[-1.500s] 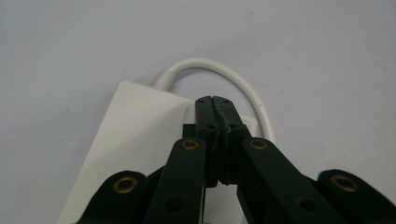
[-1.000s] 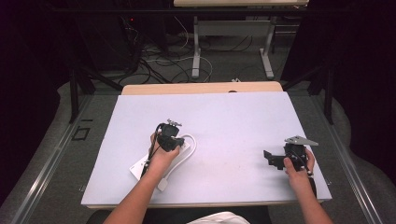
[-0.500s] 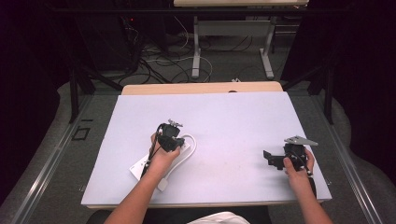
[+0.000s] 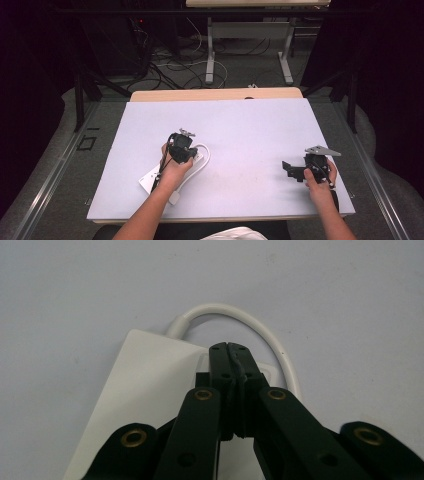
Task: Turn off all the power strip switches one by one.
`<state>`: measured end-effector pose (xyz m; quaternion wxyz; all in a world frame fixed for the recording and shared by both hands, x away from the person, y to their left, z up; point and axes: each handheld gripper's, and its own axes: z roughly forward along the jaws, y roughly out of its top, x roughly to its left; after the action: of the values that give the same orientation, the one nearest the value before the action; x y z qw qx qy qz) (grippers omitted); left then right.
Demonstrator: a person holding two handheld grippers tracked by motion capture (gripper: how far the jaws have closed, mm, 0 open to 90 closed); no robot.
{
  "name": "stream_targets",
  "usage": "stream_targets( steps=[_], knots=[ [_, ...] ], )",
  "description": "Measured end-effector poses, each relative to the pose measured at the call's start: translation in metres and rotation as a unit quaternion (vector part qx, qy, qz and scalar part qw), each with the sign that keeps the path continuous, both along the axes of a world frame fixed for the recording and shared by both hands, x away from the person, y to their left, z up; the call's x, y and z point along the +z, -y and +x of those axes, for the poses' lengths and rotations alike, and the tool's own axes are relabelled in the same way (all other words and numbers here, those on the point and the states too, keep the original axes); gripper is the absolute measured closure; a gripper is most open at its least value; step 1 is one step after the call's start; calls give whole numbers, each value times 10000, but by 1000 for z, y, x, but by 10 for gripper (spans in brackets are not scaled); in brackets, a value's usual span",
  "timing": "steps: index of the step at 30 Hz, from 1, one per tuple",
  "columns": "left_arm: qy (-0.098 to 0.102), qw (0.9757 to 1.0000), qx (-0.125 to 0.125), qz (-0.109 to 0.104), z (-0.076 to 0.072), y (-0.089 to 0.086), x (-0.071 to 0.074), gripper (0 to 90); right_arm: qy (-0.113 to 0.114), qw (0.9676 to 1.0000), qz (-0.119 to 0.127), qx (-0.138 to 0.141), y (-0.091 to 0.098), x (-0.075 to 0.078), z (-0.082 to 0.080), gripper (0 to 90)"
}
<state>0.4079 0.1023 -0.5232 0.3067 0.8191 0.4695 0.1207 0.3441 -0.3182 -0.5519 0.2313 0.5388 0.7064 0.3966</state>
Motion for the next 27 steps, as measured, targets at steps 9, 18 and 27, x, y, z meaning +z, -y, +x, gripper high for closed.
stream_targets(
  steps=[9, 18, 27],
  knots=[
    [2, 10000, 49, -65, 1, 0, -1, 900, 2, 10000, -23, 24, 0, 0, 0, 0],
    [-48, 10000, -3, -62, 1, -2, 0, 900, 6, 10000, -24, 19, 1, -1, 0, 0],
    [-10, 9999, -60, -84, -3, -3, 2, 900, 1, 10000, -3, -1, 1, 0, 0, 0]
  ],
)
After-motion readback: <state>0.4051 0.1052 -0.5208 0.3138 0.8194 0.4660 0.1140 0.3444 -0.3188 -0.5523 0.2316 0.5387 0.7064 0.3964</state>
